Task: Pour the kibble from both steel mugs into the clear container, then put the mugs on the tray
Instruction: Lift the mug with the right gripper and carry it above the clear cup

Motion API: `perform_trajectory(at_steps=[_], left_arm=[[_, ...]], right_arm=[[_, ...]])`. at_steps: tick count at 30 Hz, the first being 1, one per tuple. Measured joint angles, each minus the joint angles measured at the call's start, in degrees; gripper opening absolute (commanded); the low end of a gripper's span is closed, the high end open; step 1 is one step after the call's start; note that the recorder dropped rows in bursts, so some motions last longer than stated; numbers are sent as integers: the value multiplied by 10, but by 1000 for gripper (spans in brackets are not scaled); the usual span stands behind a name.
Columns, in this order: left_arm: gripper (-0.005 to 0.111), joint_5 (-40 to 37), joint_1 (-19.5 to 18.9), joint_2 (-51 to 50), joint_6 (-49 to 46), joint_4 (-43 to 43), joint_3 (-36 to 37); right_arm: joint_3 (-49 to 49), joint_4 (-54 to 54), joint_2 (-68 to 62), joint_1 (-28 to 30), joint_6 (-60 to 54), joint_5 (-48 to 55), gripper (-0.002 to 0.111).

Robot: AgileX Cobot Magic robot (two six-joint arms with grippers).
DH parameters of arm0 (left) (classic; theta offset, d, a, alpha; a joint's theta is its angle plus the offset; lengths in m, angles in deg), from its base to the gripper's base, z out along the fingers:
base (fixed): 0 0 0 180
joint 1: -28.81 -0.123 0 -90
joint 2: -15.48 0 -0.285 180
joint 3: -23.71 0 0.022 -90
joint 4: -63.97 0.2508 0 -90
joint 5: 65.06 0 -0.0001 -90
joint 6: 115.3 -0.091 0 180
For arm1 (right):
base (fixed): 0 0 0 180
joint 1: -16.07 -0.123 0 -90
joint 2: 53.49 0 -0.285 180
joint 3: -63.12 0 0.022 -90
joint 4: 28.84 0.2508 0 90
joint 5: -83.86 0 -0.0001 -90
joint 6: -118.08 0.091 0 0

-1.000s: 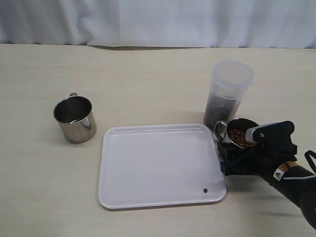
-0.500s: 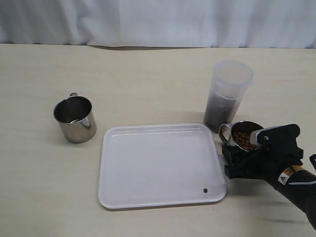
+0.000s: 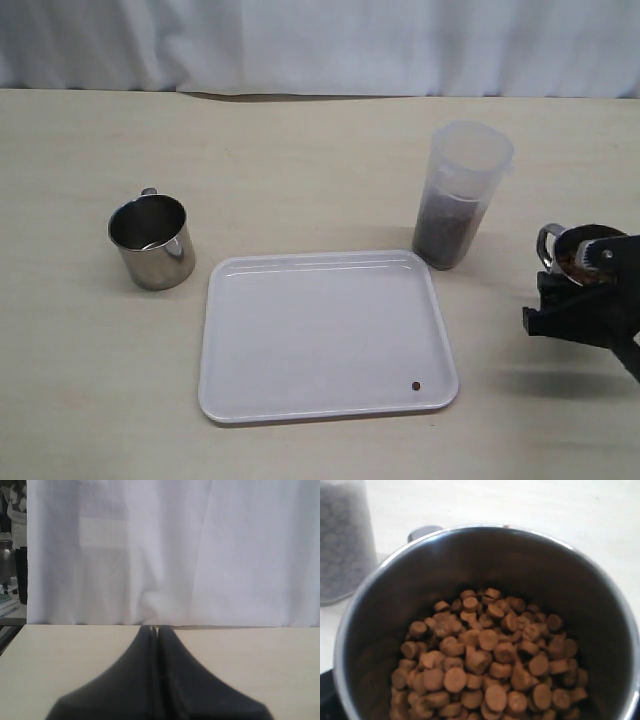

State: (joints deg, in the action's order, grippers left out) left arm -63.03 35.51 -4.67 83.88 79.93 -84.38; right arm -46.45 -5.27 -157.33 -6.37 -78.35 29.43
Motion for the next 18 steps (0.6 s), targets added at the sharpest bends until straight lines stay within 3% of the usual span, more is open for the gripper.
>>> perform_trajectory(at_steps=[3,7,14,18], left_arm=[[0,0,0,0,0,0,0],[0,0,0,0,0,0,0],[0,0,0,0,0,0,0],[0,0,0,0,0,0,0]], right_arm=[[-67,60,61,1,-122,142,5],[-121,141,112,1,-253,237,5],[-232,368,167,43,-542,386,5],[-267,472,176,59,-683,407,5]])
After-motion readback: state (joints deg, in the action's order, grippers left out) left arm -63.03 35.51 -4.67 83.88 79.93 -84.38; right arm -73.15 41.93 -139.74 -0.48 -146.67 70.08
